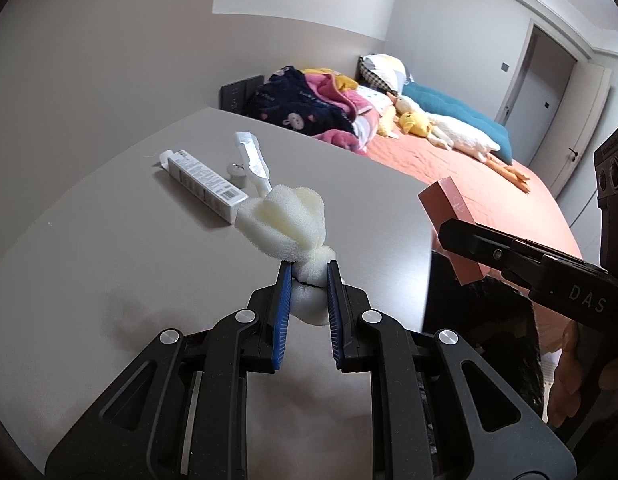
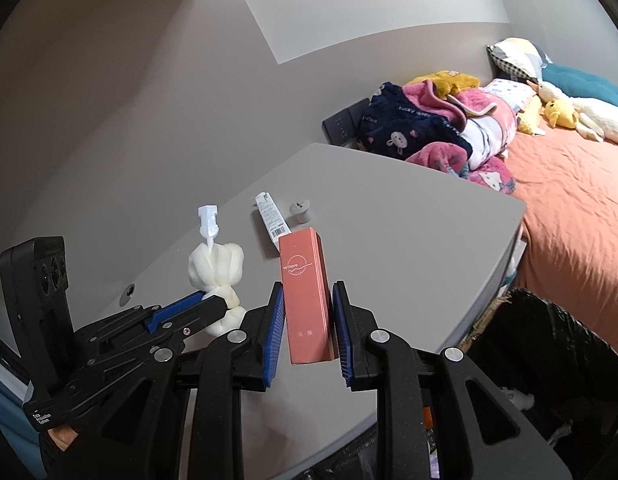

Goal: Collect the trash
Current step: 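Lift and carry the white foam and pink box over the bin with both tools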

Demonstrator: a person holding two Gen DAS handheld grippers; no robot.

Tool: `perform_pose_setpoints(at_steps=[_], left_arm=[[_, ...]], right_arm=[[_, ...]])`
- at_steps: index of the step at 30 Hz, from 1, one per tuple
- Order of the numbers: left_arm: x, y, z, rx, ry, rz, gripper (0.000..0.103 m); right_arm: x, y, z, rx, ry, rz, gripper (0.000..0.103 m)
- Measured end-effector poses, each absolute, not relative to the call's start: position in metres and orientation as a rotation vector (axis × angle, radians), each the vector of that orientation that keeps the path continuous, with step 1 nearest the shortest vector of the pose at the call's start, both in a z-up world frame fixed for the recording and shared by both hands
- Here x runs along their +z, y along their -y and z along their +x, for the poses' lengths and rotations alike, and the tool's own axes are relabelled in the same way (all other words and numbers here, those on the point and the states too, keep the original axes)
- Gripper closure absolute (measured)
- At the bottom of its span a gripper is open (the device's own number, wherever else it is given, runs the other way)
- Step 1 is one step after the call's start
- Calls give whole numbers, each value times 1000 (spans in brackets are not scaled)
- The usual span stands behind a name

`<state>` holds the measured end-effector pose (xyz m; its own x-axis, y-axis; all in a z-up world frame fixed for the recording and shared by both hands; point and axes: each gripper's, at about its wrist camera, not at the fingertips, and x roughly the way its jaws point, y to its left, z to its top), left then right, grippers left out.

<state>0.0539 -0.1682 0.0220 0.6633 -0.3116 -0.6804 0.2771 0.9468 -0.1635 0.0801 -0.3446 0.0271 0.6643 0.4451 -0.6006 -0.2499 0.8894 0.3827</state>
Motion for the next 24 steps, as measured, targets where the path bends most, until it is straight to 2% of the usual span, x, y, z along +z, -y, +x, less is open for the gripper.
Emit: perform_pose_setpoints(at_steps=[24], left_arm=[[21,230,15,-463,-794,15,86]], right_arm=[[31,408,14,270,-709,319,77]])
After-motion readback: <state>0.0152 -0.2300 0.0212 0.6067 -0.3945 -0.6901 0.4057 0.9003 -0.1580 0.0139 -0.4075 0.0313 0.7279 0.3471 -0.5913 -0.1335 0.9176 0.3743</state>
